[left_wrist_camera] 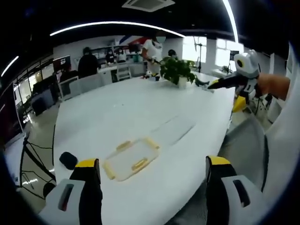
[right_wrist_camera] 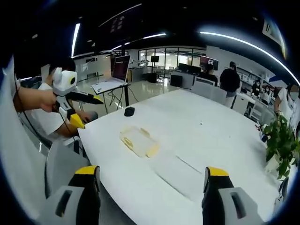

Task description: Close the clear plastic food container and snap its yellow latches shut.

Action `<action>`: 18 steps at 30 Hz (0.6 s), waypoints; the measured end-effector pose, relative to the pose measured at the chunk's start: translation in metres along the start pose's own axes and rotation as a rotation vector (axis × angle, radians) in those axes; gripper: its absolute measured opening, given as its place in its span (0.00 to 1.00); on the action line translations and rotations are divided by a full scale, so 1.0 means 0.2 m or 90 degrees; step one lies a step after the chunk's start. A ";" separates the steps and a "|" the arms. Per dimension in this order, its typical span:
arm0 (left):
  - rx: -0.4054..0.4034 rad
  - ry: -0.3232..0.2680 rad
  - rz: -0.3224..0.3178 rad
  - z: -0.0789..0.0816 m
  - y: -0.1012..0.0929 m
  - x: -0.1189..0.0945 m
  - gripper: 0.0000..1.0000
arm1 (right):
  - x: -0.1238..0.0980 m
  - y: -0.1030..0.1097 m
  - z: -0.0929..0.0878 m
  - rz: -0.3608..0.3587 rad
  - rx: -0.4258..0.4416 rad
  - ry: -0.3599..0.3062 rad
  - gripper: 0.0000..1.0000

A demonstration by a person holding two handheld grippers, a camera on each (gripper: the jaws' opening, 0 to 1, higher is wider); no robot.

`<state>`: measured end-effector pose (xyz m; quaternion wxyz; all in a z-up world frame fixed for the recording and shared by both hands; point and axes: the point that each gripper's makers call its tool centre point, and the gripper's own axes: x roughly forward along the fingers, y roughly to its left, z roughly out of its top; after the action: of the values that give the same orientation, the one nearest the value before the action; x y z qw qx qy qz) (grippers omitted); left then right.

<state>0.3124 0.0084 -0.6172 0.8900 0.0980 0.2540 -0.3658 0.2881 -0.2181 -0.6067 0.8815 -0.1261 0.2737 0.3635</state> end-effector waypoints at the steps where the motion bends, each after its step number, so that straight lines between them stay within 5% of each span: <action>1: 0.004 -0.001 -0.002 0.00 0.01 0.00 0.91 | 0.01 0.00 0.00 0.001 -0.003 0.001 0.92; 18: 0.103 0.001 -0.063 0.00 0.07 0.08 0.91 | 0.19 0.01 0.03 0.049 -0.076 0.017 0.86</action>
<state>0.3316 0.0078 -0.6254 0.8598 0.1570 0.2293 -0.4283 0.3125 -0.1921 -0.6236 0.8542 -0.1727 0.2680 0.4107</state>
